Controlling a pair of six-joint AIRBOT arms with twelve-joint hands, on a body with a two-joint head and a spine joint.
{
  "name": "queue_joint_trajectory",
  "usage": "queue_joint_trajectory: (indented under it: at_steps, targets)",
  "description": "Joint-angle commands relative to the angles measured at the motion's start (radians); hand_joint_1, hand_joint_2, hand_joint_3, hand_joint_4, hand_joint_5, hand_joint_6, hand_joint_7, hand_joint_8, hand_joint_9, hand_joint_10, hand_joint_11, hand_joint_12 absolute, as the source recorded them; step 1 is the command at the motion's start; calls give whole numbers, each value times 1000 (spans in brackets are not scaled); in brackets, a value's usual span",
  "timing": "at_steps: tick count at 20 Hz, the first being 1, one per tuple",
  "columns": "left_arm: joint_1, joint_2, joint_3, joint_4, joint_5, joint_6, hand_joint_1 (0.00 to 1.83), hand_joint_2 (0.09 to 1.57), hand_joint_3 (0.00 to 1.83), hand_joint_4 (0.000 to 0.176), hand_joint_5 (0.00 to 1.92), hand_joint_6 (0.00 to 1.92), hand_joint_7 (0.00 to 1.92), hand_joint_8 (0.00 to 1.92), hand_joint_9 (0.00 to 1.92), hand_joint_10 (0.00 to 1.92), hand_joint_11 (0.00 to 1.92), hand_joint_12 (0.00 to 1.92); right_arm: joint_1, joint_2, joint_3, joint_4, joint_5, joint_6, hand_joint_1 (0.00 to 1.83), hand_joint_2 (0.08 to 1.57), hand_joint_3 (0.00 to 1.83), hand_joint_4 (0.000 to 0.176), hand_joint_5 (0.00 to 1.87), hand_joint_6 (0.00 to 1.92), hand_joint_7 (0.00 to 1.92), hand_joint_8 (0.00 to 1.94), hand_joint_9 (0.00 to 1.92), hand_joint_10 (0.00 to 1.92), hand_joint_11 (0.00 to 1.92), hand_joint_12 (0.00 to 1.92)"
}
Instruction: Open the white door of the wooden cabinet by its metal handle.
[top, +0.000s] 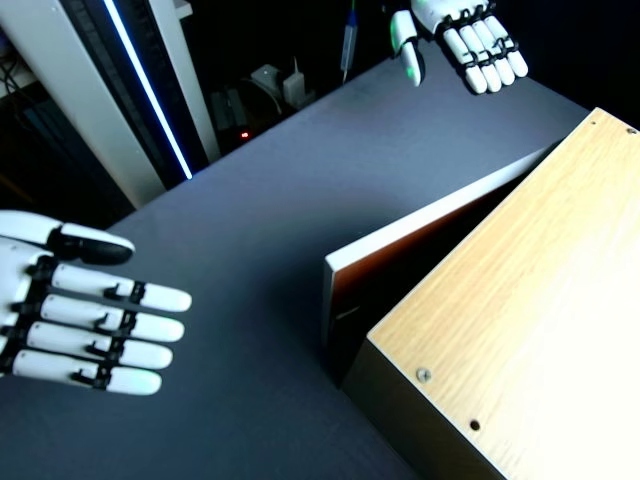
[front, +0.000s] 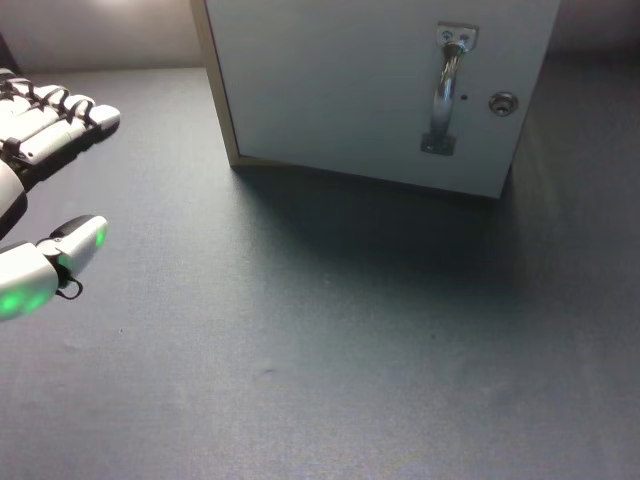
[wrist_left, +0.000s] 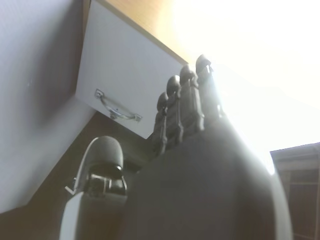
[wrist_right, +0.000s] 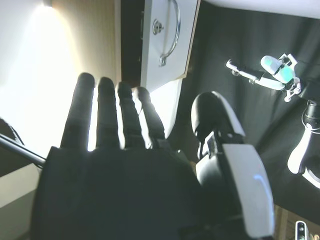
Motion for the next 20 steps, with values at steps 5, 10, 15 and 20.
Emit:
queue_joint_trajectory:
  at_steps: [5,10,15,20]
  targets:
    - [-8,3,4,-3,-125,-3,124,1462,25,0,199,0,204,2,158,8,0,517,9,-6,12,28,110,4,265,1374,0,0,180,3,166,4,94,6,20,136]
    - [-8,3,4,-2,-125,-3,97,1486,11,0,190,1,197,1,159,2,0,531,16,-24,30,27,98,4,154,1351,0,0,155,0,152,0,87,0,26,118]
    - [-9,1,6,-2,-124,-4,2,1486,0,0,109,2,127,1,112,4,0,348,191,-85,96,-78,-55,4,29,1420,10,0,36,2,7,2,0,0,6,36]
    - [-9,0,5,-1,-124,-4,0,1462,0,0,59,2,78,6,85,11,0,273,302,-148,172,-107,-168,4,0,1334,0,0,0,0,0,0,0,0,0,0]
